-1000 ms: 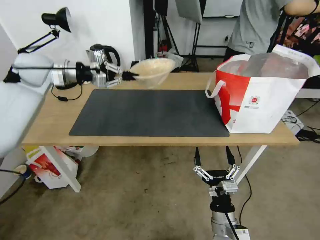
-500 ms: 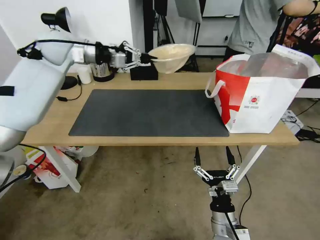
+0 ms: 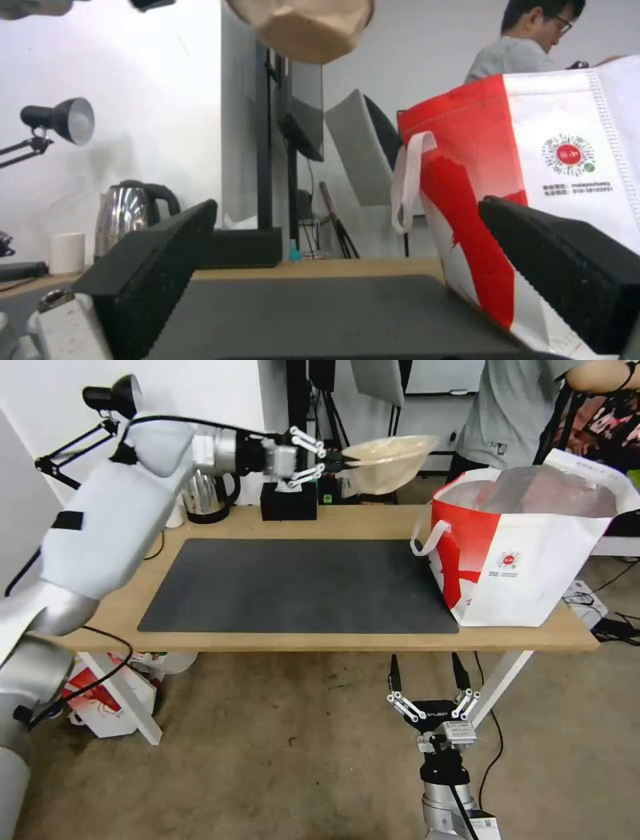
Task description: Pick up the trash from the table and place it into the takeout bag.
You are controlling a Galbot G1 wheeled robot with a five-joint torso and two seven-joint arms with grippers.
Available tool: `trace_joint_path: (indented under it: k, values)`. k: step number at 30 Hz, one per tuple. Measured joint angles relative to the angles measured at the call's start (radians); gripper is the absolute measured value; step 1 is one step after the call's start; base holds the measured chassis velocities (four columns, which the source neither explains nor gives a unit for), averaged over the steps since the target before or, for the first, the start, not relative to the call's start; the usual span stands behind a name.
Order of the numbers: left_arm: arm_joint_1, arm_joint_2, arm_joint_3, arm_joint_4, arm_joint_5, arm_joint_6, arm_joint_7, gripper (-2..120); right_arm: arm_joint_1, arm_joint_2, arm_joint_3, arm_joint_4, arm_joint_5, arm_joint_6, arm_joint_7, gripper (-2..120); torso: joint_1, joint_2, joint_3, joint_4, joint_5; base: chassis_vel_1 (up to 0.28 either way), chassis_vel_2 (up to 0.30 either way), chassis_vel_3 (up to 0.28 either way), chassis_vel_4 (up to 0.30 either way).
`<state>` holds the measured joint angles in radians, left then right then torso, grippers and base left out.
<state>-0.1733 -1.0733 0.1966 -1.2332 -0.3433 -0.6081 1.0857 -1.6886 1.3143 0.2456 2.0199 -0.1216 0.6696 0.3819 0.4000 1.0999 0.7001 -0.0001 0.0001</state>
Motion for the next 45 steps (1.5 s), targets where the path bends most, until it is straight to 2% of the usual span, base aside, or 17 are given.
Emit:
trace_joint_path:
  k: [6, 9, 16, 37, 43, 45]
  values:
    - [-0.038, -0.041, 0.006, 0.034, 0.018, -0.003, 0.000, 0, 0.000, 0.000, 0.000, 0.000, 0.000, 0.000, 0.000, 100, 0.000, 0.000, 0.000, 0.0003, -0.0002, 0.000, 0.000, 0.000, 0.000]
    - [-0.058, -0.087, 0.007, 0.060, 0.038, -0.005, 0.000, 0, 0.000, 0.000, 0.000, 0.000, 0.000, 0.000, 0.000, 100, 0.000, 0.000, 0.000, 0.0001, 0.0000, 0.000, 0.000, 0.000, 0.000]
    - [-0.063, -0.150, 0.009, 0.083, 0.060, -0.005, 0.000, 0, 0.000, 0.000, 0.000, 0.000, 0.000, 0.000, 0.000, 100, 0.000, 0.000, 0.000, 0.0000, -0.0001, 0.000, 0.000, 0.000, 0.000]
    - [-0.083, -0.337, 0.025, 0.173, 0.124, -0.006, -0.048, 0, 0.000, 0.000, 0.000, 0.000, 0.000, 0.000, 0.000, 100, 0.000, 0.000, 0.000, 0.0001, 0.0000, 0.000, 0.000, 0.000, 0.000]
    - [-0.096, -0.421, 0.016, 0.237, 0.167, -0.030, -0.048, 0, 0.000, 0.000, 0.000, 0.000, 0.000, 0.000, 0.000, 100, 0.000, 0.000, 0.000, 0.0001, 0.0000, 0.000, 0.000, 0.000, 0.000]
    - [-0.096, -0.430, 0.015, 0.244, 0.172, -0.032, -0.048, 0, 0.000, 0.000, 0.000, 0.000, 0.000, 0.000, 0.000, 100, 0.000, 0.000, 0.000, 0.0002, 0.0000, 0.000, 0.000, 0.000, 0.000]
